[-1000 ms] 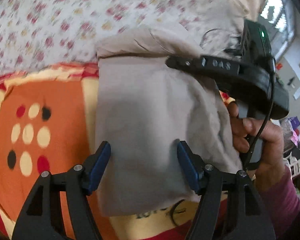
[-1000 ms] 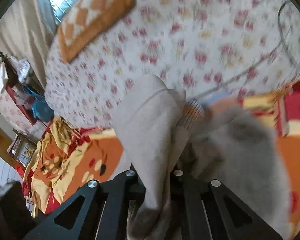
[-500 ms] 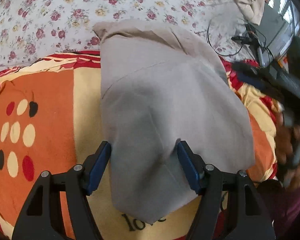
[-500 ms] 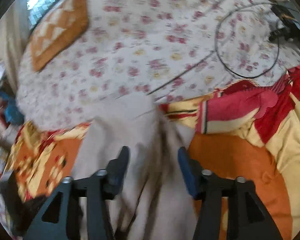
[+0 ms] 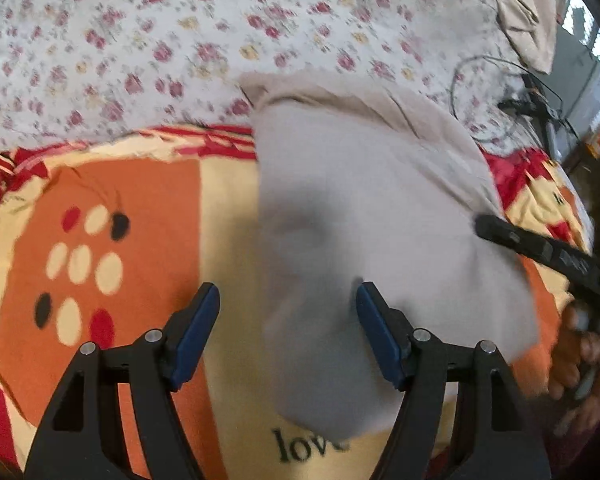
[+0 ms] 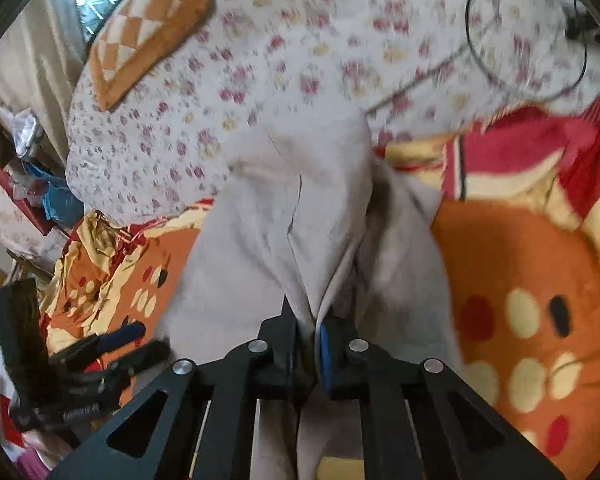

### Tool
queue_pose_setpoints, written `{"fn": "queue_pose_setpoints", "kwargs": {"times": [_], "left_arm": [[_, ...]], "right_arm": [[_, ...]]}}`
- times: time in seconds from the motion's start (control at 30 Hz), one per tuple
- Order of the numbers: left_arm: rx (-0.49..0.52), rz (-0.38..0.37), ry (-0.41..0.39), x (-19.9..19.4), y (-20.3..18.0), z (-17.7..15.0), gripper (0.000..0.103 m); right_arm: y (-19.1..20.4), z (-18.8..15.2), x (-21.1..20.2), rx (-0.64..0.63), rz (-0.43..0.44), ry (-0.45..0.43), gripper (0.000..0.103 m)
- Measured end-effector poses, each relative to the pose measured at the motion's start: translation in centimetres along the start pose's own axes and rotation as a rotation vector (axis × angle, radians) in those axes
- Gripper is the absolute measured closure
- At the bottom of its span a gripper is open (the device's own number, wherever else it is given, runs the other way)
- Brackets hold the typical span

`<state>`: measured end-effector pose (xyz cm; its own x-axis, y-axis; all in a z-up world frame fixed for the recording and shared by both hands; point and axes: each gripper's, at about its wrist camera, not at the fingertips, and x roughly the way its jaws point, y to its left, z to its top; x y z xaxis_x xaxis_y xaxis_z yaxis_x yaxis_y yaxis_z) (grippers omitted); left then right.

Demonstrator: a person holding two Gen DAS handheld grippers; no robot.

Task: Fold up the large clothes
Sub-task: 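Lay the folded side down on the jacket and open both tools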

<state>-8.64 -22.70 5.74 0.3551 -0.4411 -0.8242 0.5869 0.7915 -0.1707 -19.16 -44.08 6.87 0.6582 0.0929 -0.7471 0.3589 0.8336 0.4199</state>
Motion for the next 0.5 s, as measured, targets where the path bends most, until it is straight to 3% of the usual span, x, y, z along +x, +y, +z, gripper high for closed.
{"fn": "queue_pose_setpoints", "kwargs": {"times": [0.1, 0.2, 0.3, 0.4, 0.43, 0.5], "left_arm": [[-0.03, 0.029, -0.017, 1.0, -0.2, 1.8, 0.033], [-0.017, 0.049, 0.015, 2.9, -0.7, 2.7, 0.032], [-0.007, 0.024, 0.034, 4.4, -1.4, 2.5, 0.027], [-0.028, -0.008, 0.04, 5.7, -2.2, 1.9, 0.021], [-0.028, -0.007, 0.045, 5.9, -2.4, 1.9, 0.021], [-0.015, 0.008, 0.032, 5.9, -2.8, 1.8, 0.021]], "right_arm": [[0.1, 0.2, -0.7, -0.022, -0.02, -0.014, 0.097], [0.0, 0.2, -0.6, -0.052, -0.059, -0.01, 0.098], [-1.2, 0.5, -0.7, -0.039, -0.089, -0.011, 0.099], [-3.3, 0.2, 0.8, -0.011, -0.175, 0.023, 0.099], [-3.9, 0.0, 1.6, -0.006, -0.194, 0.07, 0.098], [-3.9, 0.3, 0.9, 0.011, -0.224, 0.057, 0.087]]}}
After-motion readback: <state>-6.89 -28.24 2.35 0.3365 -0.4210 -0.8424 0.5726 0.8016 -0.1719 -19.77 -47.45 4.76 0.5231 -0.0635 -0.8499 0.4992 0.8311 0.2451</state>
